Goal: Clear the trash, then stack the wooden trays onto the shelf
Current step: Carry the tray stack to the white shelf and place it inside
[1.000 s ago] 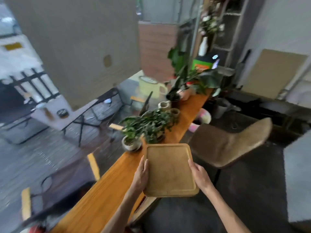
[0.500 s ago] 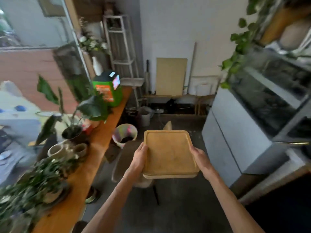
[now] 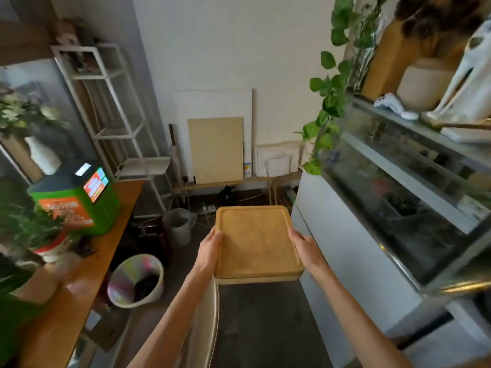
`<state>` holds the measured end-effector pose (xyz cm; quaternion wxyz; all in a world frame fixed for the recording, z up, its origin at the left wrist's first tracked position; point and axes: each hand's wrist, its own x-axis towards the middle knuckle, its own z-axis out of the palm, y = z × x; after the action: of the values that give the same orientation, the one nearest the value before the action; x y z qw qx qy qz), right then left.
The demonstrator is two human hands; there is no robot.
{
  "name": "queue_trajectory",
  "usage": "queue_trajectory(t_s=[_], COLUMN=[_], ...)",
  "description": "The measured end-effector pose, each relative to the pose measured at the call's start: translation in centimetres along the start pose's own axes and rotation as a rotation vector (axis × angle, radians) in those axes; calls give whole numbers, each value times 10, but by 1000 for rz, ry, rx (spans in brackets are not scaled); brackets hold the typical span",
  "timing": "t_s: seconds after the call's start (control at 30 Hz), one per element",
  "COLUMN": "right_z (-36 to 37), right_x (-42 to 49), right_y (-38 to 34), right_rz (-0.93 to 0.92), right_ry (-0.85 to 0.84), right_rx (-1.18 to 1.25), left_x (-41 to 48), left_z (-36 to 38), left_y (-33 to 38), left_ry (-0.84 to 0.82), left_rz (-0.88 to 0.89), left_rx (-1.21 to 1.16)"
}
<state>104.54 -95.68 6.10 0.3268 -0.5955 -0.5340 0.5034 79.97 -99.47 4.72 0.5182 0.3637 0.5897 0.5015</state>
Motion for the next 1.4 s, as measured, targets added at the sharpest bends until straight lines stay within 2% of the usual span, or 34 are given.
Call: queue_trajectory(t_s=[0.2,0.4,0.63,0.77,1.0,1.13,1.4], right_z=[-15,9,95,156,252,294,390], right_x=[169,328,487,577,738,833,997], right_y=[-47,-104,-173,-204,-284,-319,-368], right_rz=[-46,-81,-166,-223,-191,-112,-137], right_ry=[-60,-266,-478,-541,-710,-778,-994], right_rx=[79,124,48,53,-47,-53,-175], left_x=[145,258,376,460,612,696,833], left_z=[26,22,-34,-77,-157,-184,-214], left_y=[44,76,118,135,180,206,224], left_ry=[98,362,662,728,813,840,971], left_rz=[-5,23,17,41,40,19,52], left_rx=[-58,-125,-195,-184,-209,-205,-239])
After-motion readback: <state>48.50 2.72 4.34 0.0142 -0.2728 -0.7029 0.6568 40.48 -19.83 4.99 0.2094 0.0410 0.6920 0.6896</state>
